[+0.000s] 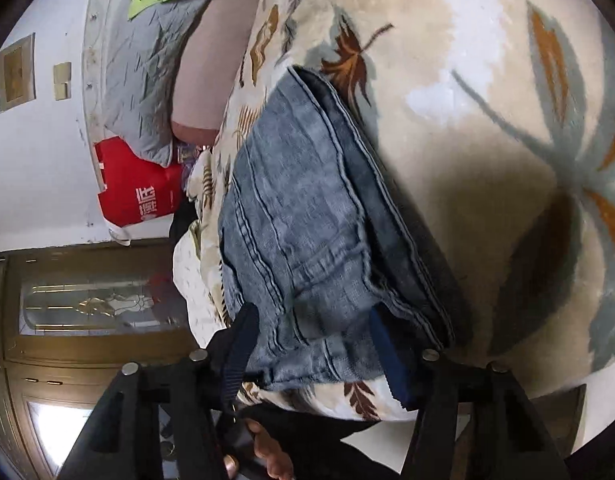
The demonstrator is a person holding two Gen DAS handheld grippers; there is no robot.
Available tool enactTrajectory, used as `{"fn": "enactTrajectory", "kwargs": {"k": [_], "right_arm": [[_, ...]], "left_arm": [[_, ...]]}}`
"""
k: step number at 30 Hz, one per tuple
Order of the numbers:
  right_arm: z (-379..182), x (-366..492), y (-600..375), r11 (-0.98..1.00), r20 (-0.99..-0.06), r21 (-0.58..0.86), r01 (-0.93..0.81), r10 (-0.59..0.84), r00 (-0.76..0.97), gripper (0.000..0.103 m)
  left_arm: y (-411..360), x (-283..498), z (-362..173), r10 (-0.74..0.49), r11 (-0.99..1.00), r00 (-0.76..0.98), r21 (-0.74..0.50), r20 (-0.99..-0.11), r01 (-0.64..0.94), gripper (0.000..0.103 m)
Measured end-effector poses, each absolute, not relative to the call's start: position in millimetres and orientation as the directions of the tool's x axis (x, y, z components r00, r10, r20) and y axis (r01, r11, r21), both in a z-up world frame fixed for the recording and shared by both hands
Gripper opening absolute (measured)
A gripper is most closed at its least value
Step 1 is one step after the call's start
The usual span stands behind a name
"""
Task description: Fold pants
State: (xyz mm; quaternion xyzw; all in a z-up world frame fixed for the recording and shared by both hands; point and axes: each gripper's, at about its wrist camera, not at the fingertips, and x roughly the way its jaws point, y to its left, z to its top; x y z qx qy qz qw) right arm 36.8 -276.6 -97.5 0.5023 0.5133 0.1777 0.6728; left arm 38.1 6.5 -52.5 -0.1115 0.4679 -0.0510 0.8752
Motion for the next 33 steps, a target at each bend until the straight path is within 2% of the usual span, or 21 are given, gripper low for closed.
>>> {"fn": "enactTrajectory", "kwargs": {"k": [2, 3, 4, 9, 15, 19, 21, 23, 26, 31, 33], "right_arm": [[-98, 43, -278, 0.457, -0.536, 0.844, 0.28, 0.729, 0.425, 0.037], [-102, 46, -278, 0.46, -0.544, 0.839, 0.29, 0.724, 0.425, 0.018], [-104, 46, -279, 0.468, -0.551, 0.835, 0.291, 0.72, 0.421, 0.008], [-76, 33, -275, 0.549, -0.57, 0.813, 0.194, 0.681, 0.461, 0.006], [-15, 7, -265, 0.61, -0.542, 0.79, 0.06, 0.65, 0.532, 0.004], [-50, 2, -276, 0.645, -0.603, 0.755, 0.12, 0.61, 0.514, 0.004], [-73, 7, -278, 0.648, -0.629, 0.746, 0.155, 0.608, 0.485, 0.004], [-92, 8, -278, 0.641, -0.634, 0.75, 0.164, 0.624, 0.457, 0.004], [-97, 10, -280, 0.644, -0.635, 0.749, 0.158, 0.628, 0.45, 0.004], [-103, 12, -284, 0.622, -0.619, 0.768, 0.152, 0.662, 0.422, 0.008], [-94, 8, -287, 0.66, -0.643, 0.74, 0.127, 0.64, 0.421, 0.011]], "left_arm": [[9, 38, -55, -0.198, 0.968, 0.555, -0.25, -0.808, -0.017, 0.083], [10, 38, -56, -0.201, 0.967, 0.554, -0.252, -0.808, -0.017, 0.085], [11, 37, -57, -0.204, 0.966, 0.553, -0.257, -0.807, -0.017, 0.086], [17, 39, -62, -0.224, 0.959, 0.548, -0.283, -0.806, -0.025, 0.091], [29, 32, -41, -0.249, 0.942, 0.578, -0.333, -0.777, -0.042, 0.091], [36, 28, -12, -0.234, 0.937, 0.639, -0.346, -0.733, -0.053, 0.091], [27, 32, -12, -0.233, 0.948, 0.626, -0.316, -0.744, -0.024, 0.091], [7, 38, -25, -0.195, 0.974, 0.572, -0.226, -0.797, 0.017, 0.091], [-18, 38, -58, -0.142, 0.99, 0.49, -0.119, -0.86, 0.078, 0.091], [-16, 36, -65, -0.139, 0.99, 0.497, -0.121, -0.856, 0.07, 0.093], [-19, 36, -65, -0.131, 0.991, 0.503, -0.107, -0.855, 0.076, 0.093]]}}
